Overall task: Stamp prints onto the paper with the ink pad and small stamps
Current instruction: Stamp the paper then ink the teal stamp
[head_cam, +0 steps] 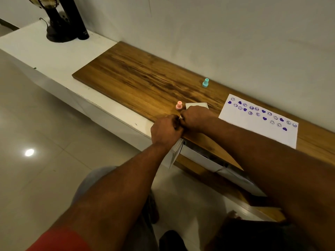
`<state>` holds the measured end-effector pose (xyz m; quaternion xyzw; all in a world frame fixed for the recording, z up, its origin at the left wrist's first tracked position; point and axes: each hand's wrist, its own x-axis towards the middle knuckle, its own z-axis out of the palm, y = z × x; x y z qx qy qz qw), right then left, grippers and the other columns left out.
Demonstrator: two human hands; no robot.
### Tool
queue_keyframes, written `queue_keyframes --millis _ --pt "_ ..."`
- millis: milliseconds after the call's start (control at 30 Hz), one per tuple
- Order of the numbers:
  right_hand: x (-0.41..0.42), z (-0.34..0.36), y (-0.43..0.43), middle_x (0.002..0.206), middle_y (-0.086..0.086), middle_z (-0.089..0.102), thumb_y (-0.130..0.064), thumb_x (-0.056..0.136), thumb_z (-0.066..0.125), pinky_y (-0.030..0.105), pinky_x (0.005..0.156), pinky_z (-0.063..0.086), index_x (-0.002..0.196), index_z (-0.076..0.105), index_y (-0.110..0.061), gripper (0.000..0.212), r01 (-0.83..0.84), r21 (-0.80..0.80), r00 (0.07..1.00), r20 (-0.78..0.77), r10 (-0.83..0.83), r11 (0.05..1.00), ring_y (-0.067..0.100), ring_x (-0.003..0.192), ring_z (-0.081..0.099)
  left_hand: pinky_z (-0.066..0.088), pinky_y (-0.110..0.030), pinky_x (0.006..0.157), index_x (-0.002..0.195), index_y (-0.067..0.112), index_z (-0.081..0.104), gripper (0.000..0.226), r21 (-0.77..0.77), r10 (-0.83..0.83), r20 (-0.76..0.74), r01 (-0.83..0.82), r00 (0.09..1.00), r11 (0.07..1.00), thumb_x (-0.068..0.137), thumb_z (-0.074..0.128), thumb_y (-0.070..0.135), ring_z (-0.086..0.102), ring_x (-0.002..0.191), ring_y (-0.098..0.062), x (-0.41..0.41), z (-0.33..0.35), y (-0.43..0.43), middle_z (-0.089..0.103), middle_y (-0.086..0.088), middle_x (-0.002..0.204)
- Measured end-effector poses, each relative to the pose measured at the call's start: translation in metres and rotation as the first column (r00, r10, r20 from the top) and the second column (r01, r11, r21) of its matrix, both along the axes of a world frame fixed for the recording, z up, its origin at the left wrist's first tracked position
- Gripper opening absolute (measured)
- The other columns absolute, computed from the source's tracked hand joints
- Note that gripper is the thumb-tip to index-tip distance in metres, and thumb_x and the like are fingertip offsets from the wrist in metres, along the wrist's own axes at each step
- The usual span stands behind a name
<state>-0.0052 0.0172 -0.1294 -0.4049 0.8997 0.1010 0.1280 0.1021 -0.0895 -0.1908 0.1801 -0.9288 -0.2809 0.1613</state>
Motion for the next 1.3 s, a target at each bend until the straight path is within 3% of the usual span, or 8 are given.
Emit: queue_keyframes --millis 100,233,400,533,900,967,1133,1300 --pt "-0.001 0.005 -0.006 0.109 0.01 0.068 -0.041 0.104 0.044 0.039 0.081 0.052 0.113 0.064 -0.013 0.036 0.035 0.016 0.999 0.03 -0.035 0.999 0.025 0.092 0.063 0.051 -0.026 0.062 0.106 0.029 0.073 0.025 0.004 -0.002 0.004 0.002 1.0 1.0 0.087 0.073 0.045 0.061 0.074 -0.01 -0.002 0.001 0.002 0.069 0.008 0.086" --pt "0.003 0.003 -0.013 0.112 0.011 0.068 -0.034 0.106 0.046 0.039 0.089 0.054 0.114 0.064 -0.01 0.031 0.017 0.018 1.0 0.021 -0.018 1.0 0.024 0.096 0.066 0.045 -0.024 0.062 0.109 0.027 0.075 0.024 0.013 0.019 0.013 -0.019 1.0 1.0 0.089 0.074 0.04 0.059 0.074 -0.008 -0.005 0.005 -0.002 0.071 0.008 0.088" --pt "0.003 -0.01 0.008 0.097 0.004 0.069 -0.055 0.102 0.044 0.035 0.081 0.054 0.107 0.068 -0.016 0.046 0.166 -0.256 0.986 0.072 -0.152 0.952 0.021 0.085 0.065 0.034 -0.02 0.055 0.115 0.03 0.076 0.027 0.045 0.109 0.029 -0.11 0.994 0.993 0.094 0.07 0.045 0.065 0.078 -0.012 -0.011 0.008 -0.015 0.074 0.007 0.091" --pt "-0.004 -0.016 0.032 0.084 -0.002 0.064 -0.066 0.098 0.042 0.026 0.068 0.043 0.096 0.067 -0.02 0.053 0.238 -0.369 0.971 0.115 -0.211 0.898 0.013 0.073 0.058 0.049 -0.029 0.069 0.118 0.026 0.076 0.037 0.06 0.197 0.034 -0.199 0.98 0.978 0.093 0.071 0.052 0.07 0.088 -0.02 -0.022 0.008 -0.031 0.076 0.002 0.101" --pt "-0.077 0.008 0.058 0.066 -0.012 0.052 -0.064 0.093 0.055 0.022 0.052 0.032 0.087 0.061 -0.026 0.039 0.271 -0.465 0.954 0.017 -0.298 0.843 0.014 0.069 0.057 0.049 -0.033 0.082 0.133 0.027 0.069 0.048 0.095 0.198 0.047 -0.202 0.979 0.975 0.091 0.074 0.05 0.068 0.108 -0.025 -0.053 0.006 -0.04 0.073 -0.001 0.121" --pt "-0.095 0.012 0.057 0.072 -0.008 0.056 -0.054 0.094 0.061 0.024 0.055 0.037 0.099 0.061 -0.023 0.032 0.317 -0.471 0.925 -0.037 -0.377 0.823 0.017 0.071 0.057 0.053 -0.034 0.087 0.14 0.027 0.062 0.061 0.168 0.178 0.072 -0.187 0.981 0.968 0.087 0.078 0.051 0.067 0.112 -0.026 -0.059 0.005 -0.044 0.072 -0.002 0.125" --pt "-0.126 0.009 0.039 0.128 0.016 0.057 -0.035 0.097 0.061 0.044 0.086 0.051 0.14 0.044 -0.013 0.051 0.416 -0.421 0.878 -0.046 -0.477 0.806 0.038 0.109 0.063 0.058 -0.042 0.089 0.157 0.024 0.042 0.096 0.364 0.196 0.168 -0.246 0.966 0.898 0.076 0.091 0.042 0.069 0.102 -0.021 -0.071 0.012 -0.065 0.073 -0.001 0.105" --pt "-0.145 -0.003 0.018 0.131 0.021 0.058 -0.031 0.099 0.059 0.044 0.094 0.049 0.141 0.044 -0.007 0.051 0.472 -0.376 0.87 0.049 -0.491 0.798 0.04 0.116 0.059 0.059 -0.039 0.085 0.161 0.02 0.033 0.101 0.441 0.187 0.175 -0.246 0.967 0.863 0.078 0.09 0.026 0.069 0.093 -0.017 -0.075 0.018 -0.075 0.07 0.002 0.094"
